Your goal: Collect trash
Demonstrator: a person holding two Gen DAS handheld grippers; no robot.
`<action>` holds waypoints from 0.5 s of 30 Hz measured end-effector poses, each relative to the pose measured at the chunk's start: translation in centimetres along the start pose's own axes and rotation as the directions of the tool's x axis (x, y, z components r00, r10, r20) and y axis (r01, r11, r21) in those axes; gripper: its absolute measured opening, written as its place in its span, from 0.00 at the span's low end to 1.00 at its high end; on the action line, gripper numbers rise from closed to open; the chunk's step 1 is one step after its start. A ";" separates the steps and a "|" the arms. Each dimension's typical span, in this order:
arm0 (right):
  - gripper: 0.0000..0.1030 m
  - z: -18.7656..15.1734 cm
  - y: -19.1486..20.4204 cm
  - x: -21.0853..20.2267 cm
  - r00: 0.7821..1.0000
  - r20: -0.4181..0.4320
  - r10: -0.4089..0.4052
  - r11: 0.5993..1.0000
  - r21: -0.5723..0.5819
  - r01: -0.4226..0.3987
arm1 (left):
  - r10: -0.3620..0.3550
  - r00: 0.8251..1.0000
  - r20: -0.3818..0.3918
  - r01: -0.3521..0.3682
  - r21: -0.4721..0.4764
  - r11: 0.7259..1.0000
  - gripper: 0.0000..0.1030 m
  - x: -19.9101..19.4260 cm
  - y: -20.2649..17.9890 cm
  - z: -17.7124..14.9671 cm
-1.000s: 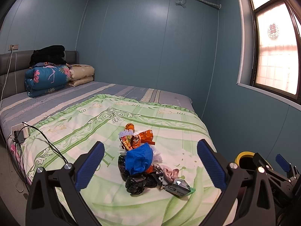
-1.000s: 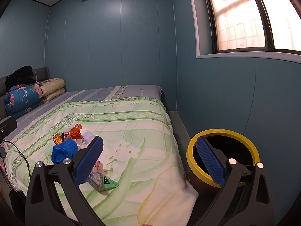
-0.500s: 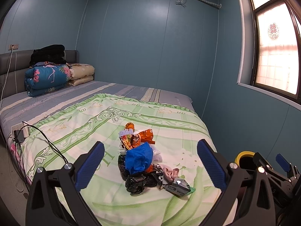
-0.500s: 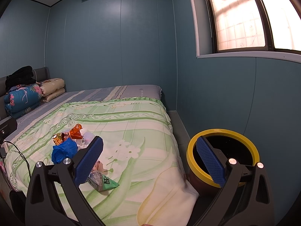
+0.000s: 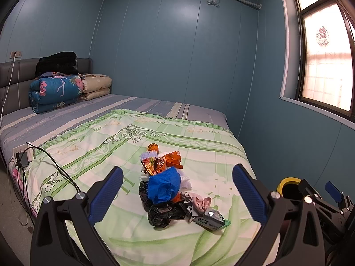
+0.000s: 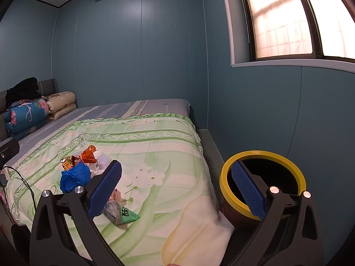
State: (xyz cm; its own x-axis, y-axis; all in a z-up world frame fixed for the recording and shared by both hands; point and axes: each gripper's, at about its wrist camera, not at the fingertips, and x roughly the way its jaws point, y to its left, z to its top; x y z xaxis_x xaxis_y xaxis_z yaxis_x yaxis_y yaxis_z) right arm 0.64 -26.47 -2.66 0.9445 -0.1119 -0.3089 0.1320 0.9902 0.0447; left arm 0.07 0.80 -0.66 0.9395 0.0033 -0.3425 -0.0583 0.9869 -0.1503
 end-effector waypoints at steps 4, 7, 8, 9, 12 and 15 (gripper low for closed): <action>0.92 0.0 0.0 0.1 1.000 -0.005 0.004 1.000 0.003 -0.004 | 0.001 1.000 -0.010 -0.001 -0.007 1.000 0.92 0.2 0.1 0.0; 0.92 -0.1 0.0 0.3 1.000 -0.014 0.012 1.000 0.004 -0.012 | 0.002 1.000 -0.013 -0.002 -0.007 1.000 0.92 0.3 0.0 0.0; 0.92 -0.1 0.0 0.4 1.000 -0.019 0.016 1.000 0.006 -0.016 | 0.002 1.000 -0.013 -0.002 -0.008 1.000 0.92 0.4 0.0 0.0; 0.92 -0.2 -0.1 0.5 1.000 -0.022 0.020 1.000 0.008 -0.019 | 0.000 1.000 -0.014 0.000 -0.009 1.000 0.92 0.4 0.0 0.0; 0.92 -0.2 -0.1 0.8 0.999 -0.029 0.035 0.999 0.013 -0.035 | -0.004 1.000 -0.026 0.004 -0.009 1.000 0.92 0.8 0.0 -0.1; 0.92 -0.3 -0.2 1.1 0.997 -0.032 0.075 0.997 0.015 -0.075 | -0.009 0.999 -0.044 0.009 -0.012 1.000 0.92 1.4 0.4 0.0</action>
State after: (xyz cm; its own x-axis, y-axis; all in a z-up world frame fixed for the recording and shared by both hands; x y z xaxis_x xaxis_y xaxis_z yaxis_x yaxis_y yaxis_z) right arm 1.60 -26.80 -3.28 0.9416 -0.0343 -0.3350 0.0653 0.9945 0.0819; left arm 1.39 1.24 -1.25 0.9243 -0.0129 -0.3814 -0.0541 0.9849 -0.1645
